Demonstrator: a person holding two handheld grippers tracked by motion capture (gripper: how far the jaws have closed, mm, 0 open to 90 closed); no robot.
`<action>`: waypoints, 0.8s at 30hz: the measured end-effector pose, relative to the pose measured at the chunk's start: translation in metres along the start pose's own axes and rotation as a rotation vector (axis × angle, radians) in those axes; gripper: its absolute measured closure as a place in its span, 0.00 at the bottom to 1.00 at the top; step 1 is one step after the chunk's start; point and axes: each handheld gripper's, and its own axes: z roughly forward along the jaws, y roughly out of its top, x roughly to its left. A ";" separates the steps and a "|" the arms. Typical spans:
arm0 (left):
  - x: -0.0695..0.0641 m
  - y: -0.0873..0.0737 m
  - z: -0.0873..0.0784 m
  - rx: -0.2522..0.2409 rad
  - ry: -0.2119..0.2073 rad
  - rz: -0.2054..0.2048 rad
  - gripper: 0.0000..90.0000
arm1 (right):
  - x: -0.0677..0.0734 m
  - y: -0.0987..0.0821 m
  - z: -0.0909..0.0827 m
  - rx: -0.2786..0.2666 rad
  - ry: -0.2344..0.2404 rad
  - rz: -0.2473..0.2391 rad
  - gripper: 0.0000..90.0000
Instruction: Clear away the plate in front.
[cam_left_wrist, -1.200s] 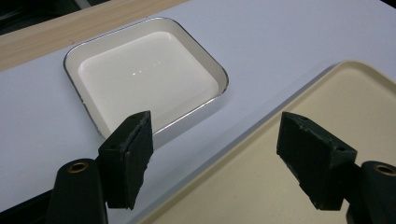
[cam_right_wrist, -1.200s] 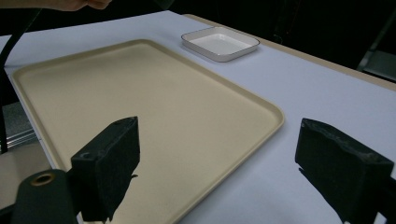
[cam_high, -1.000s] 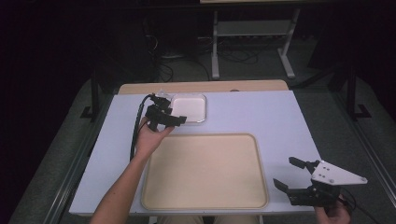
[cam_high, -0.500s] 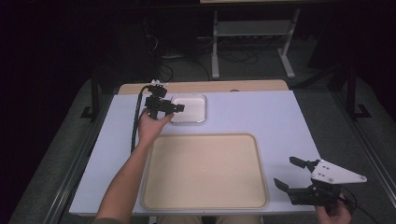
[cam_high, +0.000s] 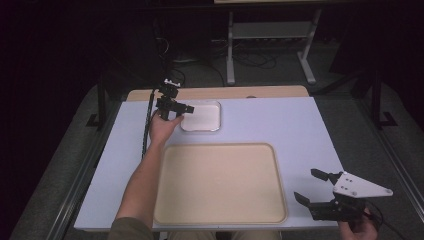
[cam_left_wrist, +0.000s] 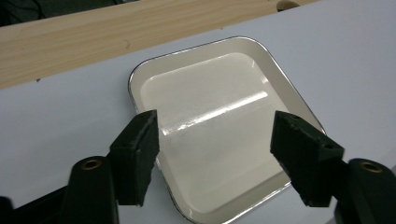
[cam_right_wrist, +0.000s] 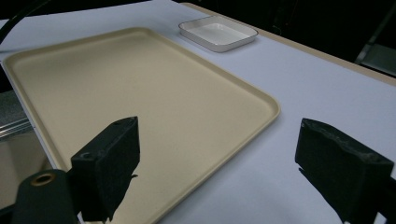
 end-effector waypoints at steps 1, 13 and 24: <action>0.001 0.000 0.002 0.005 -0.002 -0.008 0.38 | 0.000 0.000 0.000 0.002 0.000 -0.001 0.14; 0.011 -0.006 0.016 -0.001 0.031 -0.065 0.59 | -0.002 -0.001 -0.002 0.005 -0.007 0.003 0.14; 0.023 -0.016 0.026 0.052 0.052 -0.176 0.60 | -0.002 -0.001 -0.002 0.005 -0.009 0.003 0.14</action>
